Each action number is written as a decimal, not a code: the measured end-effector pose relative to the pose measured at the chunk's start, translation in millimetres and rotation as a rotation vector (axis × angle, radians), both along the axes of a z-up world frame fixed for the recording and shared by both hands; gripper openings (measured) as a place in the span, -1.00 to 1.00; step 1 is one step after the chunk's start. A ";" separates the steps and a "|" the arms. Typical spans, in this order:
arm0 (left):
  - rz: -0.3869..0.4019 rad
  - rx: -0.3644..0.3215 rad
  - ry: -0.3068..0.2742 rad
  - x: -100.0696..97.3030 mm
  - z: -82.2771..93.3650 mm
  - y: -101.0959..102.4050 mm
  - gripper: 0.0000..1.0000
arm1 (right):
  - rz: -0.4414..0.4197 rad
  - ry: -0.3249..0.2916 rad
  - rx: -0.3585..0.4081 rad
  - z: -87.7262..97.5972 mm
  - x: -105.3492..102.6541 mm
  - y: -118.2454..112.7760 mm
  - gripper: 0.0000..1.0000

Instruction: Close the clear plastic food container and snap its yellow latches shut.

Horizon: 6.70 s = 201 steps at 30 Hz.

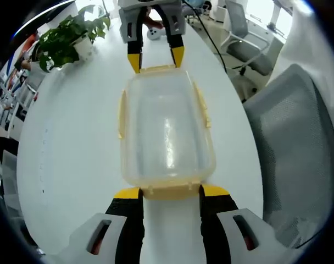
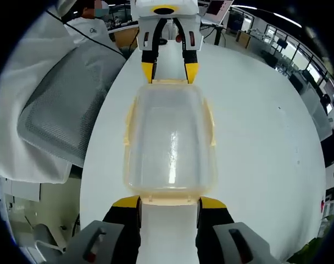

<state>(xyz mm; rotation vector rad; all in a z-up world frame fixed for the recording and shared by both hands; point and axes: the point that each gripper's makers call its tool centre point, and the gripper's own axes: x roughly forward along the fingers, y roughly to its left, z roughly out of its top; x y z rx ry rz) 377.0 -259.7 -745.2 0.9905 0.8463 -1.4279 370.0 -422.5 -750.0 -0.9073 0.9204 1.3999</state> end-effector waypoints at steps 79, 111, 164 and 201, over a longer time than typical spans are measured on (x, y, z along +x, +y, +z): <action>0.667 -0.280 0.213 1.5 25.6 -5.2 -0.15 | -0.791 0.037 0.156 35.8 7.7 16.9 -0.09; 0.970 -0.298 0.399 2.9 3.2 -12.1 -0.24 | -1.070 0.295 0.193 7.8 -1.0 17.6 -0.23; 0.981 -0.317 0.381 6.7 3.2 -21.6 -0.23 | -1.087 0.297 0.196 5.0 -1.7 26.0 -0.11; 0.480 -0.367 0.015 17.4 53.7 -29.5 0.20 | -0.564 0.041 0.238 48.2 -0.6 51.0 0.19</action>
